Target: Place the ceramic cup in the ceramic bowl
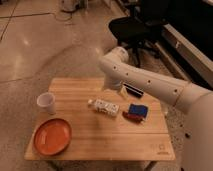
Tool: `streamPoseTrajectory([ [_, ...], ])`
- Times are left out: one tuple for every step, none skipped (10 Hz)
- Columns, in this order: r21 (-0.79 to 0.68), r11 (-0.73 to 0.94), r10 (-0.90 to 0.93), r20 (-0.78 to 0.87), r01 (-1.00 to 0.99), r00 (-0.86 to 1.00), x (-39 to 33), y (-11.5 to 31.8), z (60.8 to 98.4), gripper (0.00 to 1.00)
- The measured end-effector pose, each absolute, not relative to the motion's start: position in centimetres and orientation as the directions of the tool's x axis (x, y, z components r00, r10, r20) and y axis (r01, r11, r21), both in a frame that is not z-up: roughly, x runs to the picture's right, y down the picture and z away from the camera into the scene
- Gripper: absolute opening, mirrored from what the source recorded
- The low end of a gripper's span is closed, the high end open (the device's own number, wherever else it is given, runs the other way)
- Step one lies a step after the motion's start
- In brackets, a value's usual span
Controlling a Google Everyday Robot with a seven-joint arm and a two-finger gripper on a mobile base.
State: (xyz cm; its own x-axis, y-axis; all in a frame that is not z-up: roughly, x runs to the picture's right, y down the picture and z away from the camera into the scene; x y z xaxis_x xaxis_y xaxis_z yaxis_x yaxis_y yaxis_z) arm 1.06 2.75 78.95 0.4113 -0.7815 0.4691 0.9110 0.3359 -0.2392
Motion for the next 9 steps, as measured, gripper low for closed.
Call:
streamPoseTrajectory([
  [-0.222,0.307,-0.788,0.486,0.925,0.378,-1.4,3.2,78.9,0.80],
  [-0.205,0.284,-0.789,0.505,0.937,0.350,-4.2,3.7,78.9,0.80],
  [-0.191,0.267,-0.781,0.531,0.945,0.328,-7.3,4.2,78.7,0.80],
  [-0.180,0.255,-0.776,0.548,0.950,0.312,-9.7,4.4,78.6,0.80],
  [-0.176,0.251,-0.775,0.553,0.952,0.306,-10.7,4.3,78.5,0.80],
  [-0.158,0.236,-0.774,0.566,0.959,0.284,-14.6,3.9,78.0,0.80],
  [-0.148,0.224,-0.775,0.572,0.963,0.268,-17.1,3.7,77.6,0.80],
  [-0.144,0.214,-0.775,0.578,0.966,0.258,-18.8,3.6,77.4,0.80],
  [-0.138,0.204,-0.775,0.582,0.969,0.246,-20.6,3.5,77.3,0.80],
])
